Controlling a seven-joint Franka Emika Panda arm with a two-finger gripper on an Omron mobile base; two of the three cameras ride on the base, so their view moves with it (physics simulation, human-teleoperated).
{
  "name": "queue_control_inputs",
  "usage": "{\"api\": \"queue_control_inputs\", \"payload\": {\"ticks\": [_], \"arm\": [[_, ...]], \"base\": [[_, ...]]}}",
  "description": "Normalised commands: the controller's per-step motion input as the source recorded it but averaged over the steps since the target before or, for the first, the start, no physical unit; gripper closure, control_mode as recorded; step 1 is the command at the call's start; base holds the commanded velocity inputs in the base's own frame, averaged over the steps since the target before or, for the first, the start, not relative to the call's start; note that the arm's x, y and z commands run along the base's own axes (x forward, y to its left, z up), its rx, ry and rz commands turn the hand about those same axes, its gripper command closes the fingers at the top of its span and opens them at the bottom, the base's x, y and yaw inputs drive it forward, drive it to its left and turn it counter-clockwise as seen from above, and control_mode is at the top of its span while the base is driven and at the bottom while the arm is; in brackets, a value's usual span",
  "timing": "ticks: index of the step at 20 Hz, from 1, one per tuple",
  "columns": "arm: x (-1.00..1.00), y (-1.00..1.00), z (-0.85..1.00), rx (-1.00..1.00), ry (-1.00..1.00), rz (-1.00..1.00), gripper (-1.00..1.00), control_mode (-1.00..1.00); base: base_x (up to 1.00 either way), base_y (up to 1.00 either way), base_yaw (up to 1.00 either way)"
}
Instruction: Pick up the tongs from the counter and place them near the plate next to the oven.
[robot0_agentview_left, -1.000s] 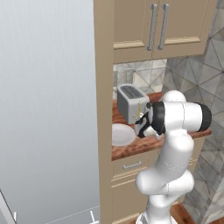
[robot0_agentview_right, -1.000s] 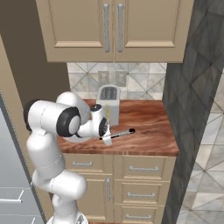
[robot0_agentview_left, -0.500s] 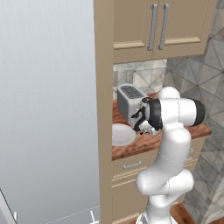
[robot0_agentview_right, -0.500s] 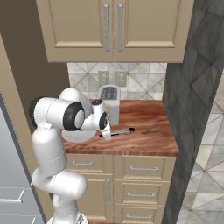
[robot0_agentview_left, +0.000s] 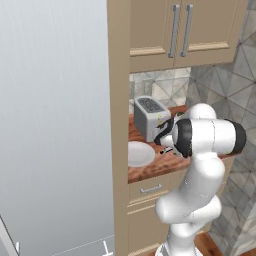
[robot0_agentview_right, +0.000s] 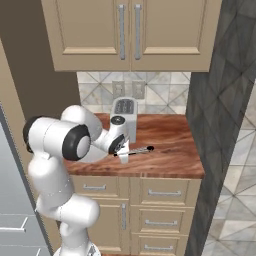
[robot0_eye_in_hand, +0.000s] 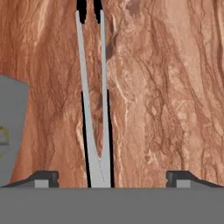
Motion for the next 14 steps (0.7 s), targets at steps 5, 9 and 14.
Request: {"api": "queue_control_inputs", "payload": {"ticks": [5,9,14], "arm": [[-0.26,0.0,0.65,0.01,-0.15,0.0,-1.0,-1.0],[-0.35,0.0,0.48,0.03,-0.12,0.0,-1.0,-1.0],[-0.5,0.0,0.44,0.05,-0.1,-0.03,-1.0,-1.0]], "base": [[0.0,0.0,0.0],[0.0,0.0,0.0],[0.0,0.0,0.0]]}}
